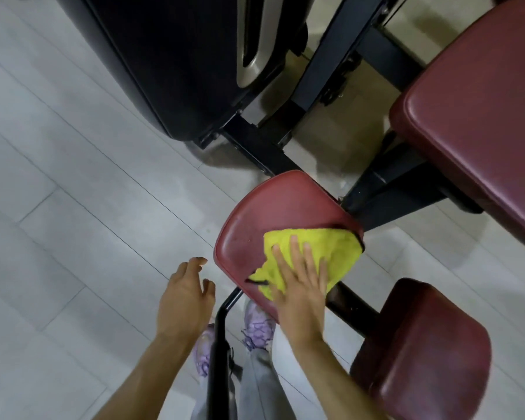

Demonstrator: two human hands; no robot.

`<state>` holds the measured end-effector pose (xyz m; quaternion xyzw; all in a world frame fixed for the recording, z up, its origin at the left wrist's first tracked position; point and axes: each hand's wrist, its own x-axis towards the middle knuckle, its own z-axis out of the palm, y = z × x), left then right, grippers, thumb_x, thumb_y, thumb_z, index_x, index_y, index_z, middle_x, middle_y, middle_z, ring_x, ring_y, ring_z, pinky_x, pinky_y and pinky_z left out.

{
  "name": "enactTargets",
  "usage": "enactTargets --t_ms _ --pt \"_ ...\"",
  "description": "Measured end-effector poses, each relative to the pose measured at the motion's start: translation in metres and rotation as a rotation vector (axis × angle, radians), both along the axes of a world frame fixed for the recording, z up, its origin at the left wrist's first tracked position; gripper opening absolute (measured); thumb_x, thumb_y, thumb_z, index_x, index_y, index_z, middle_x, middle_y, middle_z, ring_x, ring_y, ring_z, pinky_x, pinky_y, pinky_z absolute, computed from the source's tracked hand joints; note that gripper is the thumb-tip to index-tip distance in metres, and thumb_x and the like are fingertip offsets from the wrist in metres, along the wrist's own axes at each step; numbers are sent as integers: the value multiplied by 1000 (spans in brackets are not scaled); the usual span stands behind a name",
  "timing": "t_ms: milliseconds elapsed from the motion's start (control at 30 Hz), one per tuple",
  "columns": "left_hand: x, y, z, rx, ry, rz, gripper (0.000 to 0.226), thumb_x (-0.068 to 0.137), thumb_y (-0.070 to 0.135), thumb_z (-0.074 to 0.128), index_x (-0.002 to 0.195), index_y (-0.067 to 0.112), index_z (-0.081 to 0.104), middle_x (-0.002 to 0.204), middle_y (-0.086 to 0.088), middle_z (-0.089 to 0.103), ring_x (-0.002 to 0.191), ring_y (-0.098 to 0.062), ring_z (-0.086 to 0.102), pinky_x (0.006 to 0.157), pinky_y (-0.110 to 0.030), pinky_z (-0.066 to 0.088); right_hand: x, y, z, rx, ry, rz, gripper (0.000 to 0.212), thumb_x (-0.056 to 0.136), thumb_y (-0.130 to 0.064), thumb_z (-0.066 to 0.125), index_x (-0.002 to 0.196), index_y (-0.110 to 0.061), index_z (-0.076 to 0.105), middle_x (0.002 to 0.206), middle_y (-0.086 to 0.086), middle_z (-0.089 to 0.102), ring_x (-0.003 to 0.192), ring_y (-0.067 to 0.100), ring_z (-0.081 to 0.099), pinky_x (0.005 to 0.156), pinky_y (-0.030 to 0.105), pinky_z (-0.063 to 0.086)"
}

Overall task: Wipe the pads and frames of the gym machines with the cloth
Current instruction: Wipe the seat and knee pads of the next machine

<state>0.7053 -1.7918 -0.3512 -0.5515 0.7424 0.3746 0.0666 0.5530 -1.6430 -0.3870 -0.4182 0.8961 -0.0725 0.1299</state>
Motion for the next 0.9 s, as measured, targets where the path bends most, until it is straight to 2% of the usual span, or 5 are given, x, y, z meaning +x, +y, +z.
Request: enactTargets --t_ms 133,267,533,700,900 --pt "-4 -4 3 4 -30 -29 43 95 12 58 138 18 54 130 -4 61 116 -27 59 90 -45 53 46 18 0 116 57 235 108 76 -48 83 163 -37 20 173 0 8 159 29 14 121 58 21" --pt "-9 -7 0 6 -26 -44 43 95 12 59 138 17 54 131 -4 61 116 -27 59 91 -44 53 -5 5 -2 116 109 291 91 90 -57 62 164 -39 13 174 -1 3 159 27 13 124 56 20" --pt "-24 -8 -3 8 30 -25 37 100 15 56 136 16 52 131 0 62 118 -21 58 95 -39 52 -138 -93 -13 112 -233 -499 70 102 -59 40 163 -32 19 171 -3 20 159 26 6 125 61 0" --pt "-24 -14 0 63 55 58 41 94 -2 48 129 17 60 127 -2 67 117 -23 58 93 -36 50 -66 -65 -9 -13 -63 -158 68 99 -51 51 161 -42 23 172 -7 13 160 30 5 124 65 7" --pt "-12 -19 4 23 -69 9 49 91 1 47 137 18 54 125 -2 67 117 -27 58 88 -39 52 46 -50 -6 108 16 319 109 76 -40 83 163 -43 16 174 -4 4 159 32 7 121 67 19"
